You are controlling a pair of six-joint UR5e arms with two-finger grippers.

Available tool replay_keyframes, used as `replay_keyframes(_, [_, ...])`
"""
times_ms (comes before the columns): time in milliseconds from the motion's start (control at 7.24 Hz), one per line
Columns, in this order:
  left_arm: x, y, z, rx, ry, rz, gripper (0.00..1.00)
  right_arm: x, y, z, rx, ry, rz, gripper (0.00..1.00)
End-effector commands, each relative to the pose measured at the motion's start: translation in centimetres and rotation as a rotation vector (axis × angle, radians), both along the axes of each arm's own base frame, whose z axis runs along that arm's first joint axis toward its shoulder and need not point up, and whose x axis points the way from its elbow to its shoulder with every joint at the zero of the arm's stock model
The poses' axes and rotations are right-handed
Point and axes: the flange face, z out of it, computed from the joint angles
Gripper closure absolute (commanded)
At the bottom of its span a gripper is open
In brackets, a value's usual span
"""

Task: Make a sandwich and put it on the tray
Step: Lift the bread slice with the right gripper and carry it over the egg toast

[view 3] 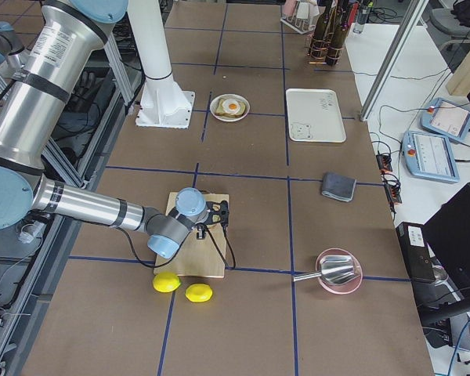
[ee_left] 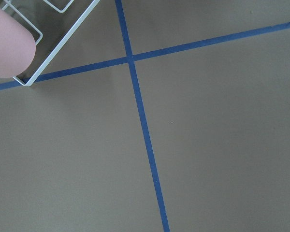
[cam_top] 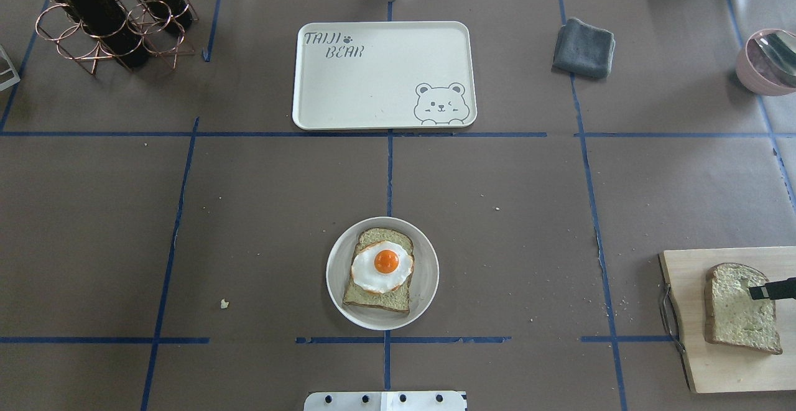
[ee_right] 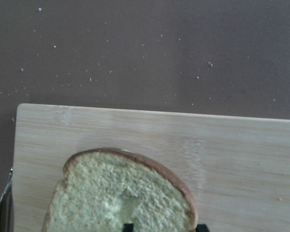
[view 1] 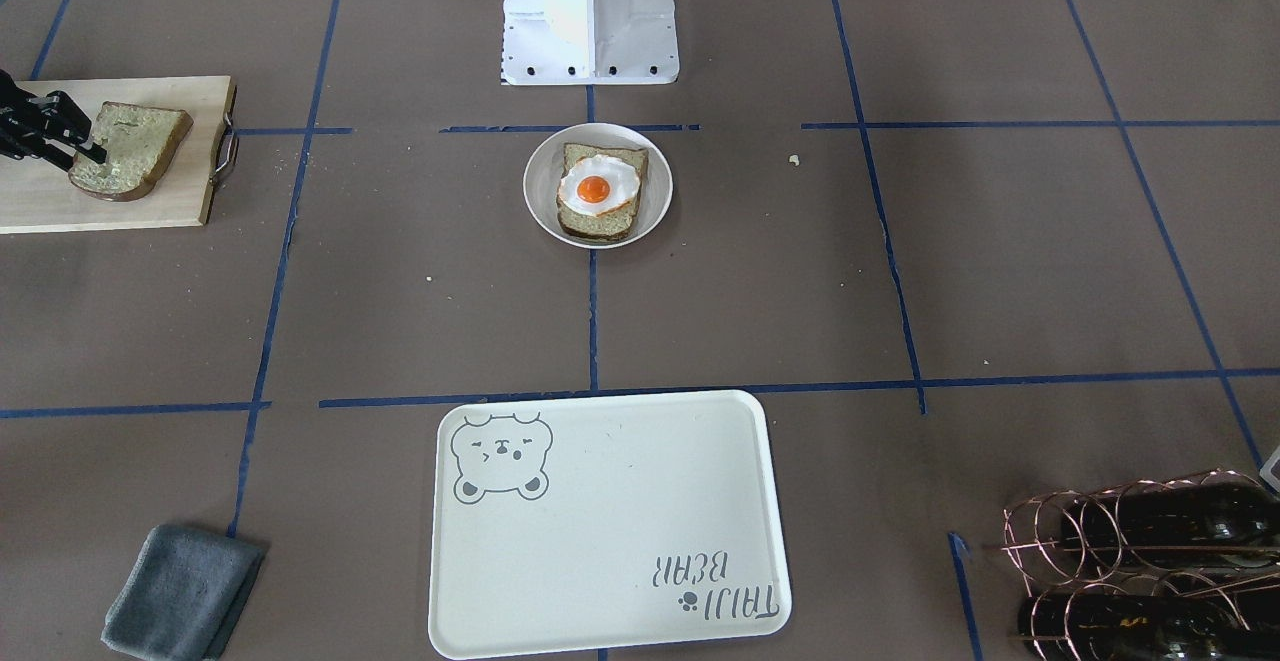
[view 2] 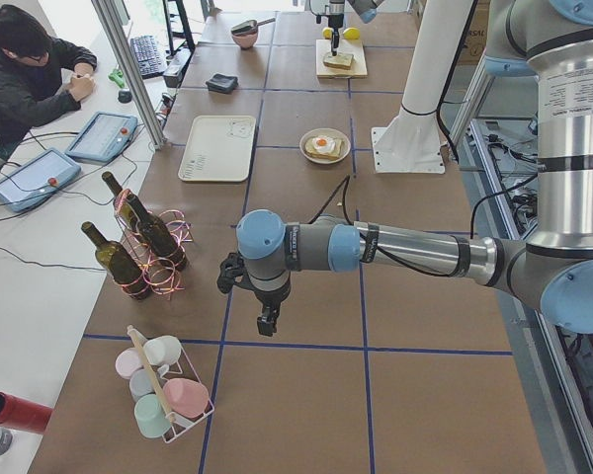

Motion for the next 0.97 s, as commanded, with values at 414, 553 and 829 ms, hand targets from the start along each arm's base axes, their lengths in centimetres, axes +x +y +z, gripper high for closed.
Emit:
replay_keyframes(414, [0.1,-0.1,-0.1,0.003,0.0,0.001,0.0,-0.4,0.0,-1.4,0.018,-0.063,-0.044,1.0])
replay_keyframes(553, [0.1,-0.1,-0.1,0.005,0.0,0.002,0.0,-0.5,0.3,-2.8,0.044,-0.119,-0.075,1.0])
replay_keyframes(829, [0.0,-0.2,-0.3,0.007,0.0,0.0,0.0,-1.0,-1.5,-5.8,0.062,-0.221,-0.127,1.0])
